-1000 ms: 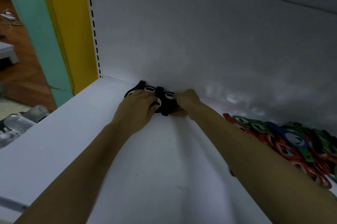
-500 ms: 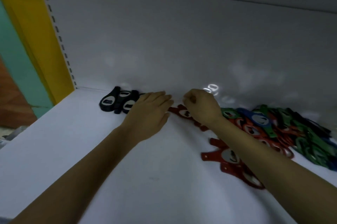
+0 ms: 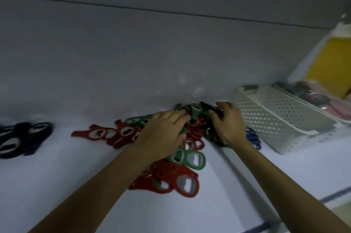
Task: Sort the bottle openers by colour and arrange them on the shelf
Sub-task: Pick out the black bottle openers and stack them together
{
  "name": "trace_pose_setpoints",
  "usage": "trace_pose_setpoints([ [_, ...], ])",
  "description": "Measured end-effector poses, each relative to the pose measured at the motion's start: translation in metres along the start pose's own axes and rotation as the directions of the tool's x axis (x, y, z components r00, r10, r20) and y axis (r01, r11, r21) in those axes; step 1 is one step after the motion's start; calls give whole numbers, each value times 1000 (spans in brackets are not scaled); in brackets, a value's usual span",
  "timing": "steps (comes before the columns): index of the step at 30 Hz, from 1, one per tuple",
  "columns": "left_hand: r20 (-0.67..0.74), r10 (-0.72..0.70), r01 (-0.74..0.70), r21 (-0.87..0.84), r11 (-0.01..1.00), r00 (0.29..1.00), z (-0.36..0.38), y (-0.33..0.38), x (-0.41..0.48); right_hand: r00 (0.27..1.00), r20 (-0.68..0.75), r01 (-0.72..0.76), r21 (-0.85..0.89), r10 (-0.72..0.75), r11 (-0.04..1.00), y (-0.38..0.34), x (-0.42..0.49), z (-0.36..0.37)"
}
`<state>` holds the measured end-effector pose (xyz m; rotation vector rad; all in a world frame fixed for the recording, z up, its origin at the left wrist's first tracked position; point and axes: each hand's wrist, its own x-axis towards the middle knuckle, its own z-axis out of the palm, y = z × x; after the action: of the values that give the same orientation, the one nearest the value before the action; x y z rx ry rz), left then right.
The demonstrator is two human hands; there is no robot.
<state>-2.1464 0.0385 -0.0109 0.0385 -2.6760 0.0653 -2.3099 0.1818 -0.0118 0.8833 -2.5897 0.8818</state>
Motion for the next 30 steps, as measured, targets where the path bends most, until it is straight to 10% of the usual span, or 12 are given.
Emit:
trace_pose_setpoints([
  [6,58,-62,66,-69,995,996,31,26,28,939,328,160,-162,-99,974,22,-28,19],
  [10,128,-103,111,-57,992,986,52,30,26,937,294,159,131,-191,979,20,-27,16],
  [15,118,-152,166,-118,979,981,57,28,18,998,8,-57,220,57,974,30,8,9],
  [21,120,-168,185,-157,970,979,55,27,18,931,137,-326,-109,339,939,51,51,22],
  [30,106,-148,166,-190,968,983,56,25,18,918,138,-389,147,371,909,51,46,26],
])
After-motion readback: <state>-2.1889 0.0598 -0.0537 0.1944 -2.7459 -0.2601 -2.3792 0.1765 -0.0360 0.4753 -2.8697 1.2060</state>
